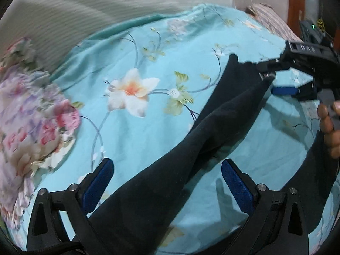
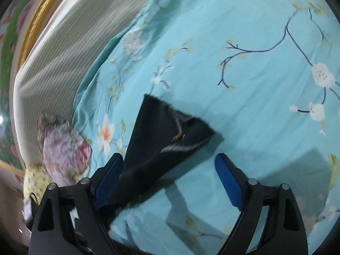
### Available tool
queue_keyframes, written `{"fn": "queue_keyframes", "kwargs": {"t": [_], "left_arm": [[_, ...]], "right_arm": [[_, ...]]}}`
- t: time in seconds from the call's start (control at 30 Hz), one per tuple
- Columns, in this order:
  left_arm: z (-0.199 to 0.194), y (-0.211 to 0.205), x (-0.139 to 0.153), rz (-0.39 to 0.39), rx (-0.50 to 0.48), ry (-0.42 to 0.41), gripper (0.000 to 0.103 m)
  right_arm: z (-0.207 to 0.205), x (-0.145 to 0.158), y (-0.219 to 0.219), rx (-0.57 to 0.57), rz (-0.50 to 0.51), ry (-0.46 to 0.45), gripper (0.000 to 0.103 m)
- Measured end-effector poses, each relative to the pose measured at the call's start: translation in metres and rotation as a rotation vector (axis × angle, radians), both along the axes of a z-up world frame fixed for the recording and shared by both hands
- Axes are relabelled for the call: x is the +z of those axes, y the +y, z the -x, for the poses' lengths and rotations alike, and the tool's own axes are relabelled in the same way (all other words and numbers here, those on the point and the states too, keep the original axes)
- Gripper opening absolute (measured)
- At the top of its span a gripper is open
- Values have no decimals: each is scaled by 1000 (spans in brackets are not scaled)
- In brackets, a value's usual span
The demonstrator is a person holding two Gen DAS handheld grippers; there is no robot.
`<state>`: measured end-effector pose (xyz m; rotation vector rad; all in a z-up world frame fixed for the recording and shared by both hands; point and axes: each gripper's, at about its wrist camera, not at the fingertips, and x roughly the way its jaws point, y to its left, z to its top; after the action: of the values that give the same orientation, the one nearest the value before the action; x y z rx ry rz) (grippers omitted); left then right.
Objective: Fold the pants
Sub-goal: 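Grasp the cuff of the upper pant leg with the right gripper, then lift the cuff with the right gripper and carry it over the other leg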
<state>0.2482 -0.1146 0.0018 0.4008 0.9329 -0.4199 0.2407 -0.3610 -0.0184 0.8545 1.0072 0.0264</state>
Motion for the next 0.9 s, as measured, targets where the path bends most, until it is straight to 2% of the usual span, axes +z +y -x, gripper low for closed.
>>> {"fn": "queue_keyframes", "kwargs": {"t": [0.03, 0.07, 0.1, 0.13, 0.17, 0.2, 0.27, 0.4, 0.63, 0.9], "left_arm": [[-1, -2, -3, 2, -11, 14, 86], [-1, -3, -6, 5, -20, 29, 80], [-2, -4, -9, 10, -27, 49, 68], [-2, -5, -11, 7, -26, 55, 54], [-1, -5, -11, 11, -24, 55, 47], [2, -3, -11, 22, -24, 59, 35], [7, 3, -7, 51, -22, 64, 27], [28, 18, 12, 151, -31, 60, 20], [57, 22, 19, 189, -37, 65, 13], [122, 30, 39, 251, -84, 63, 13]], "right_arm": [[-2, 1, -1, -1, 10, -2, 75], [-4, 2, -1, -2, 26, -4, 63], [-5, 1, -1, -3, 37, -2, 55], [-7, 0, -1, -4, 37, 5, 40], [-7, -1, 0, -2, 31, 9, 29], [-5, -1, 1, 2, 27, 1, 23], [1, 4, 4, 3, 41, -22, 11], [27, 22, 4, -12, 10, -81, 8], [81, 53, 9, -8, -3, -131, 7], [138, 70, 8, -4, -6, -150, 7]]}}
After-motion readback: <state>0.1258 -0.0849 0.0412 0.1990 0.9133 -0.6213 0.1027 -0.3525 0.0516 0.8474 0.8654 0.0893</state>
